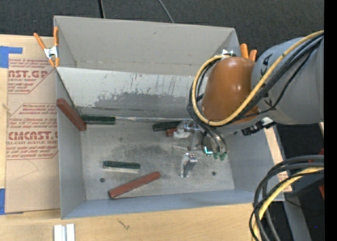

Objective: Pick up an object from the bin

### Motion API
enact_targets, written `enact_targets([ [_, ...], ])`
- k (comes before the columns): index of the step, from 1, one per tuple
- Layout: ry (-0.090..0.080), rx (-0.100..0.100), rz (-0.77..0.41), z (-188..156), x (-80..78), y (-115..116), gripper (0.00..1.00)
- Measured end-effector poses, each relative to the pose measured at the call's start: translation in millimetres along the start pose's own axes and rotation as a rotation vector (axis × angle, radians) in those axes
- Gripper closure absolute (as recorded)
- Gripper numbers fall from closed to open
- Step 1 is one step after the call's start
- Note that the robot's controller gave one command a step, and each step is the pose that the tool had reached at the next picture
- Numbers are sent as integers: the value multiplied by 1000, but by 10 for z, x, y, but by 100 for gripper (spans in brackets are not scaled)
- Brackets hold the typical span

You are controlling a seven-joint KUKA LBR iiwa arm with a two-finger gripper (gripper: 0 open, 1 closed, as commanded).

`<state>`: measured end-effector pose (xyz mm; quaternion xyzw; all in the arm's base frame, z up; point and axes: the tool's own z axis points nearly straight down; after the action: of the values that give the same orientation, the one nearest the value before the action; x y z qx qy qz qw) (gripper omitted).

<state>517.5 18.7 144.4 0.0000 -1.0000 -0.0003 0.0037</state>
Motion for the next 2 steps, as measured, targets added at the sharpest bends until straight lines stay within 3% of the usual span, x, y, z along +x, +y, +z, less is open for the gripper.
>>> enact_targets([
  [1, -7, 0, 0, -36, -19, 0, 0],
  [2, -17, 1, -198, 682, -231, 566, 100],
])
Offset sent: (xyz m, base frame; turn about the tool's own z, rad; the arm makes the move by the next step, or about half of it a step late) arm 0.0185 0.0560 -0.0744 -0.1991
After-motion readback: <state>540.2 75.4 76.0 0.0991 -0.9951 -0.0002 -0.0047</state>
